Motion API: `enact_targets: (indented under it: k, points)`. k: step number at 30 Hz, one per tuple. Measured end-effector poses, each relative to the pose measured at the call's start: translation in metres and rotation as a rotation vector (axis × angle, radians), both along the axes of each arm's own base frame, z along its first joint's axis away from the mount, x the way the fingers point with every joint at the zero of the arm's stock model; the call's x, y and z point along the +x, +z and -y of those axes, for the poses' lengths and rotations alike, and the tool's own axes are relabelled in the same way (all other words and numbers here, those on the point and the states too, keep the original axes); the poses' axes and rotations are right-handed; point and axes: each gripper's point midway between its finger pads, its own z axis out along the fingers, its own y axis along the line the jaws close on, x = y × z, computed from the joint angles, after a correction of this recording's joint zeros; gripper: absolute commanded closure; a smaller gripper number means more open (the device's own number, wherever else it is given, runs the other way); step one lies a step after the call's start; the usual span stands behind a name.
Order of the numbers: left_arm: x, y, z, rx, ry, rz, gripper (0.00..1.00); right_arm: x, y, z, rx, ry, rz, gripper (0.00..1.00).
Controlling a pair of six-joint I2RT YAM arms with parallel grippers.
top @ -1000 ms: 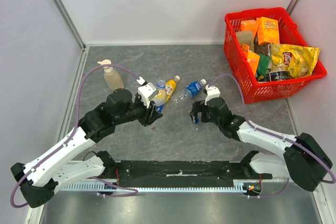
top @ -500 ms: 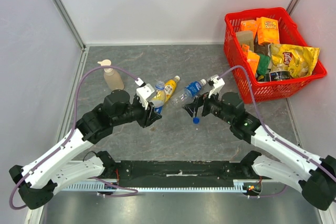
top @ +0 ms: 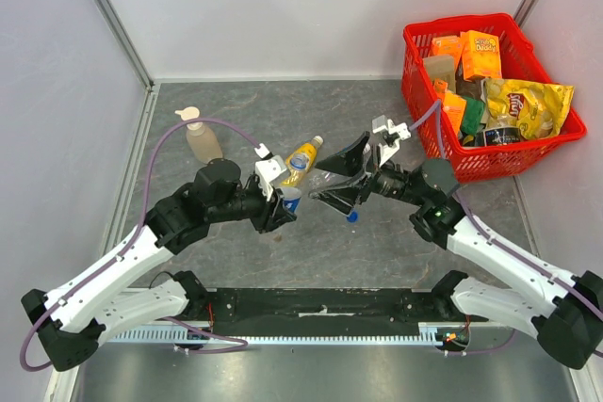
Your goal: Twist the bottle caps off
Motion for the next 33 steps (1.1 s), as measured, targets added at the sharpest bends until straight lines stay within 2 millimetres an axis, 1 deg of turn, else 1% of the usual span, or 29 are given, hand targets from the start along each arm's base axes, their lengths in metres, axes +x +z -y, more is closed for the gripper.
enact_targets:
  k: [4, 9, 16, 21, 24, 25, 30, 31, 32, 33]
  points:
    - [-0.004, 0.001, 0.002, -0.003, -0.031, 0.003, 0.68, -0.002, 0.016, -0.007, 0.056, 0.051, 0.003, 0.03]
    - [-0.007, -0.001, 0.004, -0.003, -0.062, 0.001, 0.68, 0.001, 0.023, -0.017, 0.102, 0.101, -0.019, 0.12]
    - [-0.012, -0.006, 0.008, 0.002, -0.099, -0.021, 0.67, 0.006, 0.028, -0.027, 0.129, 0.144, -0.044, 0.36]
    - [-0.012, -0.009, 0.009, 0.010, -0.106, -0.023, 0.67, 0.006, 0.028, -0.030, 0.131, 0.164, -0.047, 0.55]
    - [-0.012, -0.009, 0.008, 0.013, -0.113, -0.019, 0.67, 0.008, 0.025, -0.032, 0.125, 0.163, -0.050, 0.60]
    - [-0.012, -0.010, 0.008, 0.014, -0.113, -0.019, 0.67, 0.008, 0.024, -0.032, 0.124, 0.163, -0.050, 0.64]
    - [-0.013, -0.010, 0.008, 0.016, -0.115, -0.021, 0.65, 0.009, 0.023, -0.032, 0.117, 0.157, -0.023, 1.00]
    - [-0.014, -0.010, 0.008, 0.015, -0.116, -0.025, 0.64, 0.010, 0.023, -0.032, 0.114, 0.154, -0.006, 1.00]
    - [-0.014, -0.010, 0.008, 0.015, -0.115, -0.026, 0.59, 0.010, 0.023, -0.032, 0.112, 0.152, 0.004, 1.00]
    - [-0.013, -0.010, 0.007, 0.018, -0.111, -0.022, 0.51, 0.010, 0.022, -0.032, 0.112, 0.153, 0.002, 1.00]
